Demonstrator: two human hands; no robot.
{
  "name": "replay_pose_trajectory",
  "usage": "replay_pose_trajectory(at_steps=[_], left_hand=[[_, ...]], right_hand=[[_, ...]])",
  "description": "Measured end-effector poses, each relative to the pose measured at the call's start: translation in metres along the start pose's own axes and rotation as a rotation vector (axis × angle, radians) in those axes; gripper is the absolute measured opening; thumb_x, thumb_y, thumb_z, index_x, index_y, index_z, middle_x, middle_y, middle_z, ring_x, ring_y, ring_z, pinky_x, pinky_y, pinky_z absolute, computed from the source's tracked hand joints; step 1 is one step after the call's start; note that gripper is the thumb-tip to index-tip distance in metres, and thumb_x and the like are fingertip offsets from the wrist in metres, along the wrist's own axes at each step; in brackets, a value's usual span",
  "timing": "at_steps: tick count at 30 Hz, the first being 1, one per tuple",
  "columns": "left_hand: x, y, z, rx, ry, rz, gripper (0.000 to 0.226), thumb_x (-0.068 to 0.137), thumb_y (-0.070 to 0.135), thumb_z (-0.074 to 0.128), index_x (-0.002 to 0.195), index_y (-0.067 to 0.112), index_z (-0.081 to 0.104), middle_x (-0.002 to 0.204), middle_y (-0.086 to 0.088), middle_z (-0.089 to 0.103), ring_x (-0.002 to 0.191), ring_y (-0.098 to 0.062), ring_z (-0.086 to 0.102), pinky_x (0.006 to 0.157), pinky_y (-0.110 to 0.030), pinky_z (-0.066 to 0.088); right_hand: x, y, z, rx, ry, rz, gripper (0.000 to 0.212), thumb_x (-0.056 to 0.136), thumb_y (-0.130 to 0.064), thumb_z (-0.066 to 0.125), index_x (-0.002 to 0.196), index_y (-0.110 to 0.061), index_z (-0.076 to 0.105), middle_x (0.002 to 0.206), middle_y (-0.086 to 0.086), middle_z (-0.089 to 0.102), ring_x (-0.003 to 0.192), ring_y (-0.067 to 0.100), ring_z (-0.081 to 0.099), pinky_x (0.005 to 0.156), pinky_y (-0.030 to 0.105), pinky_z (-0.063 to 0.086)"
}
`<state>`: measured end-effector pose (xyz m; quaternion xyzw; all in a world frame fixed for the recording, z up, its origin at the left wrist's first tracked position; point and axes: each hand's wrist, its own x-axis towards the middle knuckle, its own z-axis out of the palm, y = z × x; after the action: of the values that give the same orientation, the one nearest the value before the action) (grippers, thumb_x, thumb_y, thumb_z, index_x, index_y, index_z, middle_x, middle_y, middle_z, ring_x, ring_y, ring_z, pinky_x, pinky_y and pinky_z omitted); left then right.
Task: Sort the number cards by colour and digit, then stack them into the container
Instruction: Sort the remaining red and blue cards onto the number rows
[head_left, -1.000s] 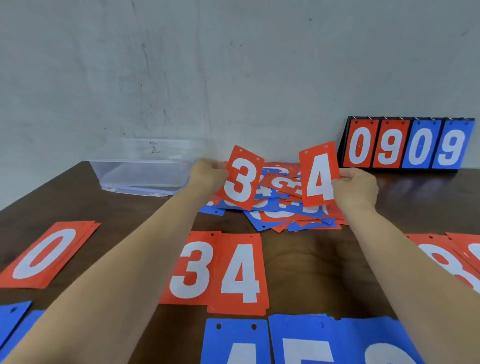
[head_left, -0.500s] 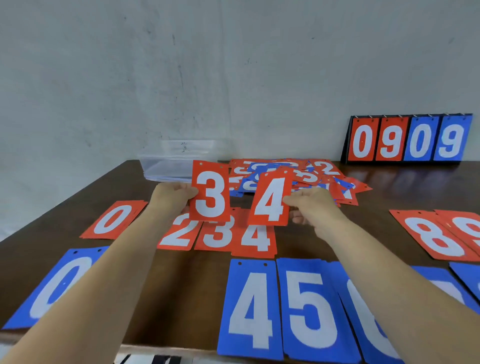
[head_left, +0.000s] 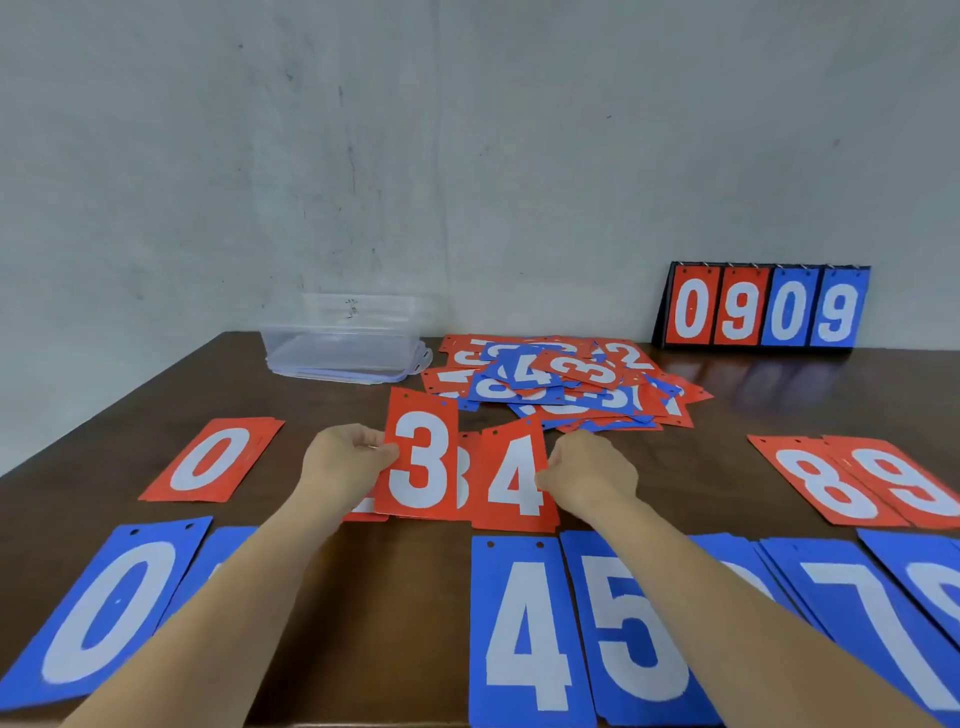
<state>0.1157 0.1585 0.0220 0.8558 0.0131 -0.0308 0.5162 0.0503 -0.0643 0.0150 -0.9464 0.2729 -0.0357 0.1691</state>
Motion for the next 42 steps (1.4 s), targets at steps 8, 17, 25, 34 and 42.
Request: replay_pose_trajectory(at_steps=[8, 17, 25, 34, 42], left_hand=[[0.005, 0.006, 0.005, 0.120, -0.003, 0.089, 0.020, 0.091, 0.027, 0.066, 0.107, 0.015, 0.064, 0.113, -0.005, 0.067, 0.102, -0.018, 0.063, 0.082, -0.033, 0.054], [0.001, 0.012, 0.014, 0.154, -0.015, 0.077, 0.028, 0.091, 0.027, 0.065, 0.115, 0.013, 0.065, 0.118, -0.007, 0.067, 0.109, -0.023, 0.064, 0.086, -0.034, 0.054], [-0.017, 0.012, 0.038, 0.309, 0.037, 0.155, 0.044, 0.096, 0.022, 0.057, 0.138, 0.012, 0.051, 0.129, -0.007, 0.063, 0.108, -0.018, 0.063, 0.073, -0.022, 0.049], [-0.036, 0.004, 0.046, 0.504, 0.136, 0.173, 0.039, 0.096, 0.022, 0.052, 0.134, 0.020, 0.044, 0.086, -0.001, 0.065, 0.065, -0.011, 0.060, 0.049, -0.021, 0.044], [-0.045, 0.011, 0.043, 0.863, 0.131, 0.374, 0.044, 0.097, 0.045, 0.049, 0.134, 0.021, 0.052, 0.135, -0.001, 0.051, 0.126, -0.018, 0.045, 0.098, -0.031, 0.046]], right_hand=[[-0.018, -0.002, -0.005, -0.227, 0.108, -0.293, 0.033, 0.094, -0.032, 0.056, 0.127, -0.026, 0.056, 0.123, -0.001, 0.057, 0.115, 0.018, 0.050, 0.090, 0.031, 0.044], [-0.021, 0.013, -0.008, -0.305, -0.026, -0.441, 0.035, 0.100, -0.038, 0.047, 0.133, -0.033, 0.056, 0.141, -0.005, 0.050, 0.128, 0.016, 0.043, 0.105, 0.037, 0.031], [-0.017, 0.019, -0.008, -0.305, -0.022, -0.455, 0.035, 0.100, -0.036, 0.046, 0.134, -0.033, 0.055, 0.140, -0.005, 0.051, 0.127, 0.015, 0.045, 0.104, 0.037, 0.033], [-0.016, 0.022, -0.007, -0.286, -0.025, -0.466, 0.035, 0.100, -0.036, 0.046, 0.134, -0.034, 0.055, 0.140, -0.006, 0.051, 0.128, 0.014, 0.044, 0.104, 0.037, 0.034], [-0.016, 0.023, -0.009, -0.292, -0.043, -0.484, 0.036, 0.101, -0.034, 0.045, 0.136, -0.034, 0.053, 0.142, -0.005, 0.049, 0.129, 0.015, 0.043, 0.104, 0.037, 0.034]])
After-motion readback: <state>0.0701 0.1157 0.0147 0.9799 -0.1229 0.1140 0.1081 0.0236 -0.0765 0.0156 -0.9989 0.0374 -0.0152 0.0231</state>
